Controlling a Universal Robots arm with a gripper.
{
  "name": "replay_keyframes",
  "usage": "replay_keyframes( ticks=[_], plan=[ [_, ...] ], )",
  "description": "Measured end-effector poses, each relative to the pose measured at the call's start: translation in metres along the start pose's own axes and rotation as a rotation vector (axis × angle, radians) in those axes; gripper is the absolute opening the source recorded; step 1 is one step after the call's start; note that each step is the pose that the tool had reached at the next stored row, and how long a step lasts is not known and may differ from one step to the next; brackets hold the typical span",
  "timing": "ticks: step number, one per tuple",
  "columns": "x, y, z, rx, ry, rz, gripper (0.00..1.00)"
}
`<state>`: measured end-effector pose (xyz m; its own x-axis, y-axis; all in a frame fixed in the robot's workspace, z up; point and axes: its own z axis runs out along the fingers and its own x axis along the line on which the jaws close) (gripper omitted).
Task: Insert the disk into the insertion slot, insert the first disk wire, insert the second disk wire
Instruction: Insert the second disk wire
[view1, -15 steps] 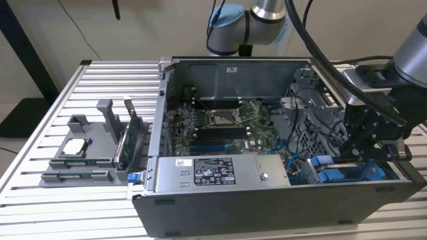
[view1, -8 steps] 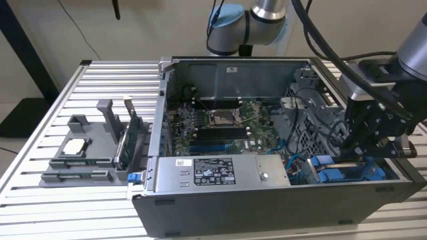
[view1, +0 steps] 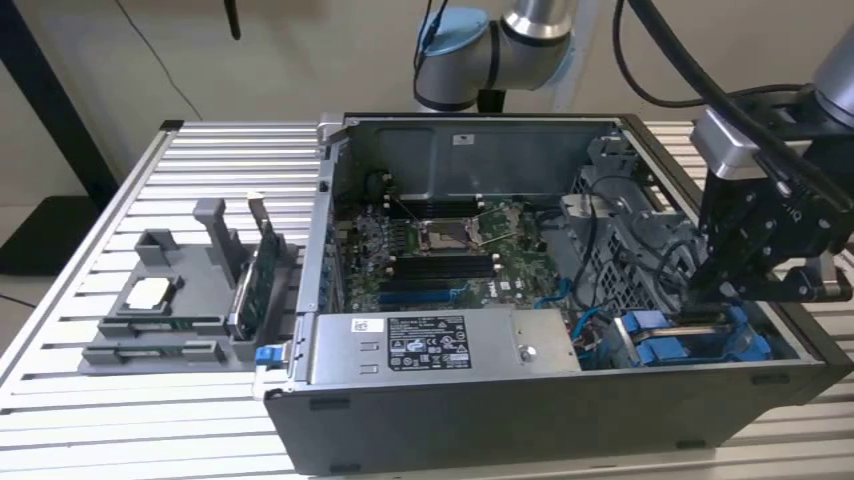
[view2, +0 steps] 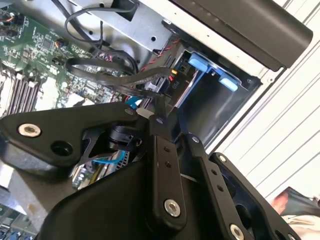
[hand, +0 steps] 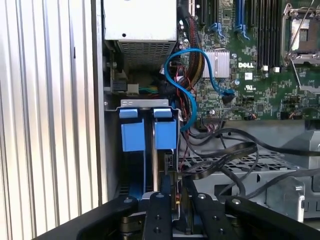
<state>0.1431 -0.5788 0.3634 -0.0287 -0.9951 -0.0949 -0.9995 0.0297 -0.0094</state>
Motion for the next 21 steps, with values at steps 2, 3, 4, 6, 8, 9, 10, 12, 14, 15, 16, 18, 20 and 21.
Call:
replay_keyframes(
  ticks=[2,3,4,6,8,9,10,12,14,15,16,18,20,21],
  plan=[
    [-0.0002,0.0000,-0.0019,0.0000,0.0000,0.000,0.24],
    [-0.0002,0.0000,-0.0026,0.0000,0.0000,0.000,0.24],
    [-0.0003,-0.0001,-0.0032,0.0000,0.0000,0.000,0.24],
    [-0.0004,-0.0001,-0.0045,0.0000,0.0002,0.000,0.24],
    [-0.0006,-0.0001,-0.0059,0.0000,0.0002,0.000,0.24],
    [-0.0006,-0.0001,-0.0065,0.0000,0.0002,0.000,0.24],
    [-0.0007,-0.0001,-0.0072,0.0000,0.0002,0.000,0.24],
    [-0.0008,-0.0001,-0.0086,0.0000,0.0003,0.000,0.24],
    [-0.0010,-0.0001,-0.0099,0.0000,0.0003,0.000,0.24],
    [-0.0010,-0.0001,-0.0106,0.0000,0.0003,0.000,0.24],
    [-0.0011,-0.0001,-0.0112,0.0000,0.0003,0.000,0.24],
    [-0.0012,-0.0001,-0.0123,0.0000,0.0003,0.000,0.24],
    [-0.0013,-0.0001,-0.0135,0.0000,0.0003,0.000,0.24],
    [-0.0013,-0.0001,-0.0139,0.0000,0.0003,0.000,0.24]
  ],
)
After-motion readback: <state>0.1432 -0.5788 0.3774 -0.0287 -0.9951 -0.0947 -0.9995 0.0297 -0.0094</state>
